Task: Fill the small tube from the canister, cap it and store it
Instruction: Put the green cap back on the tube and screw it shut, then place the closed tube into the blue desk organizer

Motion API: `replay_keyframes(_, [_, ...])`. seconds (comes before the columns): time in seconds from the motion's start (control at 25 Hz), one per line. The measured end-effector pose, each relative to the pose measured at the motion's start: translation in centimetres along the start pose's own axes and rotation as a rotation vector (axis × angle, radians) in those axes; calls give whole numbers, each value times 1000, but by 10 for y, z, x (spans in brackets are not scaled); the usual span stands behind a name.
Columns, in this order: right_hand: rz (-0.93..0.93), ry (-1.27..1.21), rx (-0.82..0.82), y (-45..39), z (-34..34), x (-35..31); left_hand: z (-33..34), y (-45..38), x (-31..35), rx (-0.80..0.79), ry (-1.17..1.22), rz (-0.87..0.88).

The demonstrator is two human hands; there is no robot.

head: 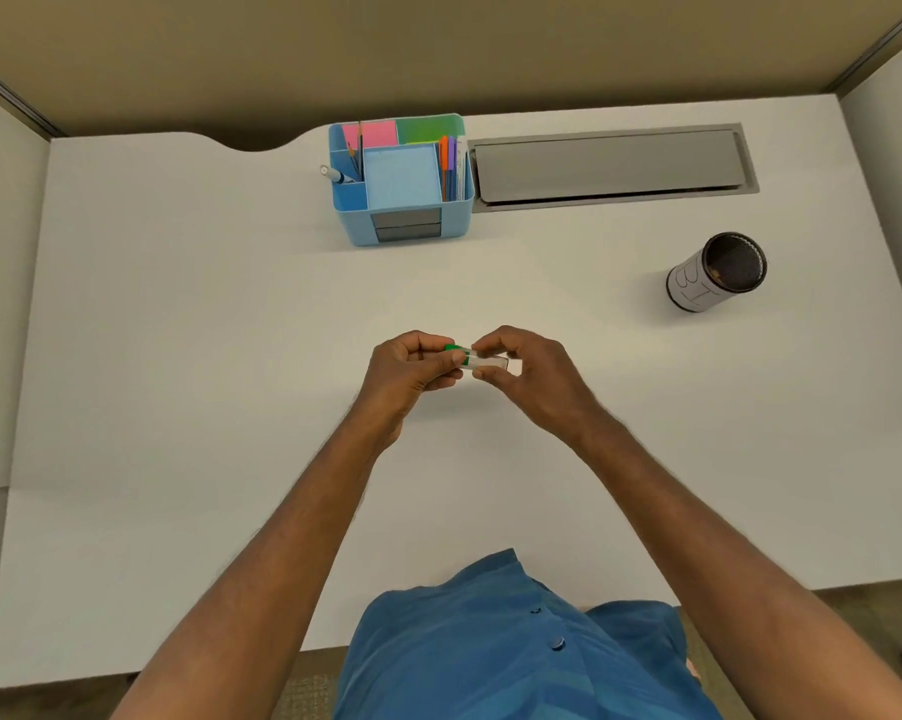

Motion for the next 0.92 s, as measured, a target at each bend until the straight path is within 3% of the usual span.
replay_keyframes(0.08, [-80, 214, 13, -19, 0, -20, -6, -12, 18, 58, -70, 47])
replay_keyframes(0.2, [-176, 300, 48, -58, -2, -55, -17, -34, 53, 144, -184, 120])
replay_keyframes(0.4, [-268, 182, 95, -138, -12, -105, -73, -71, 103, 404, -165, 212])
replay_keyframes(0.56, [-274, -24, 206, -197, -20, -126, -126, -102, 113, 665, -147, 151])
replay_keyframes(0.68, [-277, -36, 216, -233, -11, -128, -148, -125, 108, 716, -133, 90])
replay_keyframes(0.92, [-264, 260, 111, -263, 24, -111, -155, -143, 95, 696, -126, 118])
Point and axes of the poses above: each hand's wrist, its own y-axis away from the middle knuckle, its own z-axis out of the palm, x = y × z, the point moved 7 cm from there along -y, towards the middle knuckle, and after that the axes turned 10 degrees about -x, right-handed, at the moved point
